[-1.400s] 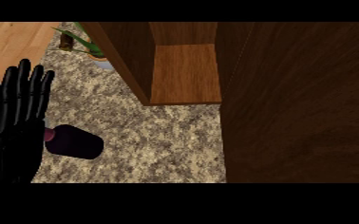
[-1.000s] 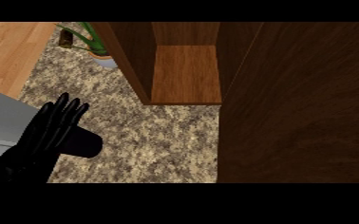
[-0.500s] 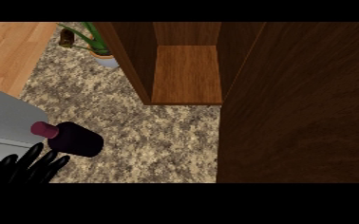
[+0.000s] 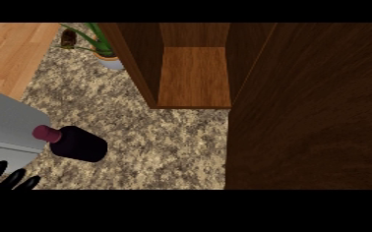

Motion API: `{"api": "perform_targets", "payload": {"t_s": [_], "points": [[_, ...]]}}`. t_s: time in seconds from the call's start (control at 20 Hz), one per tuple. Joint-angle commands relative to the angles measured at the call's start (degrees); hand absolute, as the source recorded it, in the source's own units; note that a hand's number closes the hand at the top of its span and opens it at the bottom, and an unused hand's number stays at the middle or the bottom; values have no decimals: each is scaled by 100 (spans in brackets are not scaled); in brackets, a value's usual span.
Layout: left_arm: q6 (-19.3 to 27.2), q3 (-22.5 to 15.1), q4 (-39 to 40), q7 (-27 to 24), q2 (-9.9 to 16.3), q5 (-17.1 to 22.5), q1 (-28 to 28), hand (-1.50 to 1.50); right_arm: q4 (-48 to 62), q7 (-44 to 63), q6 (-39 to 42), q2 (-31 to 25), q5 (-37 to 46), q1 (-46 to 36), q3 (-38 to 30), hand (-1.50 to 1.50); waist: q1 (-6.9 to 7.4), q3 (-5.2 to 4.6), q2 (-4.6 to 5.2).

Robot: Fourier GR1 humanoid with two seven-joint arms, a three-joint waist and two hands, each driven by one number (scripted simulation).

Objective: Pick up the wine, place it into the cabinet and close the cabinet

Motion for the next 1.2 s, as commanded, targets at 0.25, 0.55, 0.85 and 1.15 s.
{"api": "perform_targets", "payload": {"t_s": [0.25, 0.55, 0.85, 1.15], "points": [[331, 697, -661, 414, 298, 1171, 210, -150, -754, 837, -282, -37, -296, -191, -49, -150, -11, 1, 0], [321, 1708, -246, 526, 579, 1836, -15, -150, -654, 887, -402, -7, -56, -436, -7, -150, -21, 2, 3], [146, 2231, 487, 834, 753, 2260, -302, -150, -965, 1007, -481, 121, 32, -302, 197, -150, -57, -1, 0], [653, 1976, 680, 1033, 685, 1583, -1146, -150, -1141, 1378, -543, -32, -180, -496, -29, -150, -98, 0, 11]]}}
